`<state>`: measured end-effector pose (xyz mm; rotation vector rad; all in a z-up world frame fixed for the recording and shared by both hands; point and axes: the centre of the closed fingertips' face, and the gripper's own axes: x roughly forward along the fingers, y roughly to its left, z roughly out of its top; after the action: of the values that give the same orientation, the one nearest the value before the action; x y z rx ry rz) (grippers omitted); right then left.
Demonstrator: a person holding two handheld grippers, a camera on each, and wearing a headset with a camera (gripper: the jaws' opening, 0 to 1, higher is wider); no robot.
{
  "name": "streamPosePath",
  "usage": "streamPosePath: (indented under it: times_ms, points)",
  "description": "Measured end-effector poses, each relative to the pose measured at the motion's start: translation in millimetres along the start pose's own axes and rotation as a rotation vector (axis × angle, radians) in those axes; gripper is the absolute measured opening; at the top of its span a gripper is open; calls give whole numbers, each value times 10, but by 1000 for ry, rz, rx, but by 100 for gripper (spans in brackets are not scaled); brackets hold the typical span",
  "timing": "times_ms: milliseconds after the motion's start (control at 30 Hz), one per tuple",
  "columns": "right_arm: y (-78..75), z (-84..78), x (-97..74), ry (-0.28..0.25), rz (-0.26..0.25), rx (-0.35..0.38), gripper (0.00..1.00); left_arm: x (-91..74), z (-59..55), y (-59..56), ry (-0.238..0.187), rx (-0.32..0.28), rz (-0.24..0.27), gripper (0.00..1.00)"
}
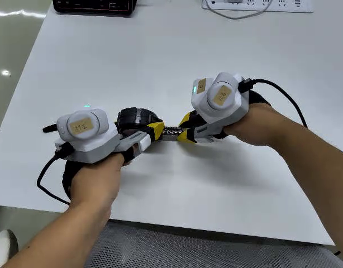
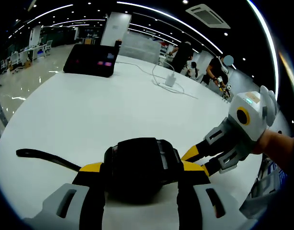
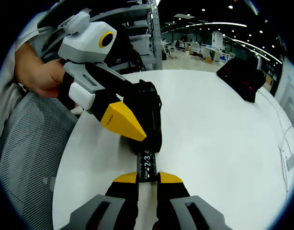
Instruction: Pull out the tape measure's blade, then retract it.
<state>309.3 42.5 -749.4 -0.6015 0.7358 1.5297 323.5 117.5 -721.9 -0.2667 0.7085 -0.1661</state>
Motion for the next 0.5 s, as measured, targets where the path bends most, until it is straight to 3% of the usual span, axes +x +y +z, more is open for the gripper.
streamPosePath:
  times_ms: [500]
  points:
    - [-8, 125, 113, -21, 2, 2, 10, 3, 2, -1, -3, -7, -2, 56]
